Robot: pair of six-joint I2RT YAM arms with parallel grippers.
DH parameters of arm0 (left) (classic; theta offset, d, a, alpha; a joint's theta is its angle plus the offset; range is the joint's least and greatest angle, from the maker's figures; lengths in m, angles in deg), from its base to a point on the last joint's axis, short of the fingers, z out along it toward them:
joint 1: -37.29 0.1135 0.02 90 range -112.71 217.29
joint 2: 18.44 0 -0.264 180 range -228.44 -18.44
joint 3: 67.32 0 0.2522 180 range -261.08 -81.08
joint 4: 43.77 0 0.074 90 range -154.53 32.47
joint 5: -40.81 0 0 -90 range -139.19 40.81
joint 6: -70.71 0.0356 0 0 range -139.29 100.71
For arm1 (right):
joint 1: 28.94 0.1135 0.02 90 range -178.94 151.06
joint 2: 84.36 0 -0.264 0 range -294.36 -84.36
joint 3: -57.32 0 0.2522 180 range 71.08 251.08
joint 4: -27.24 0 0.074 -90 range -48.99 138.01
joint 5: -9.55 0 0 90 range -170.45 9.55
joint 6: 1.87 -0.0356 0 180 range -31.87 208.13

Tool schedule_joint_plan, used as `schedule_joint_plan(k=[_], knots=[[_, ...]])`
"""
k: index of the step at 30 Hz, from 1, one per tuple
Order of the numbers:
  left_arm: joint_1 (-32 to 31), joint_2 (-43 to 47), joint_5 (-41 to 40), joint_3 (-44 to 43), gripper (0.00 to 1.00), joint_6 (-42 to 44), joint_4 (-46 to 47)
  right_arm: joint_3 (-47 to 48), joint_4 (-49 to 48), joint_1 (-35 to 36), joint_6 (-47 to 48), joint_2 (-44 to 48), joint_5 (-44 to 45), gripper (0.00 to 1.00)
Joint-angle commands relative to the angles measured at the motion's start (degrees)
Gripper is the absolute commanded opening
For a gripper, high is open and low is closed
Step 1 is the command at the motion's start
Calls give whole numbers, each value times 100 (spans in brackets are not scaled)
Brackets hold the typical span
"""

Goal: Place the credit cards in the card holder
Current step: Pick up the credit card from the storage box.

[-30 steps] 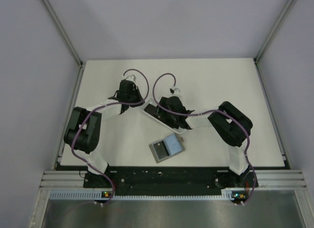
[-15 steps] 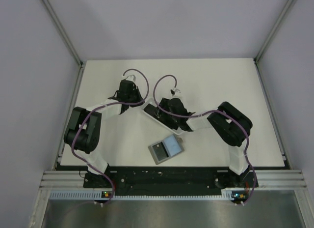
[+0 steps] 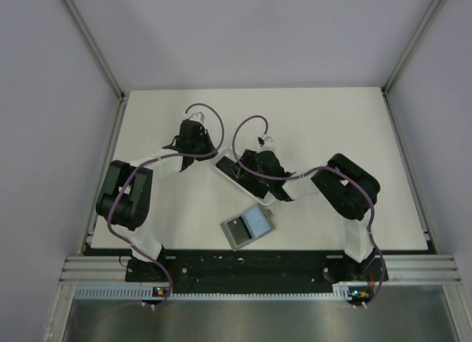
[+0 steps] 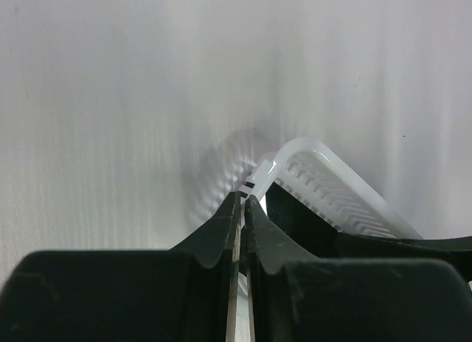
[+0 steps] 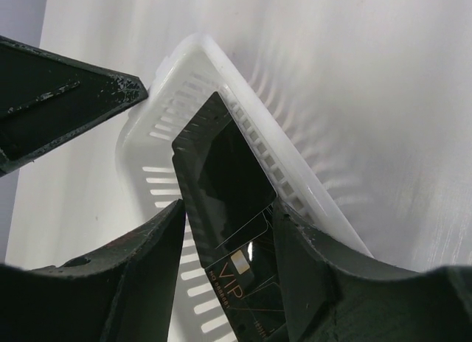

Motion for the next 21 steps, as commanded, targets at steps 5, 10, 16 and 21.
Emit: schedule_joint_plan(k=[5,10,16,21], knots=[[-182,-76,481,169,10,-40,-312,-181,-617,139,-96,254,-429,49],[-182,-93,464,169,10,-49,-312,-260,-731,130,-105,280,-411,42],[-182,-102,446,169,10,-49,-312,-348,-880,130,-114,298,-429,39],[-182,-102,437,169,10,-49,-320,-488,-1100,130,-123,385,-376,37]])
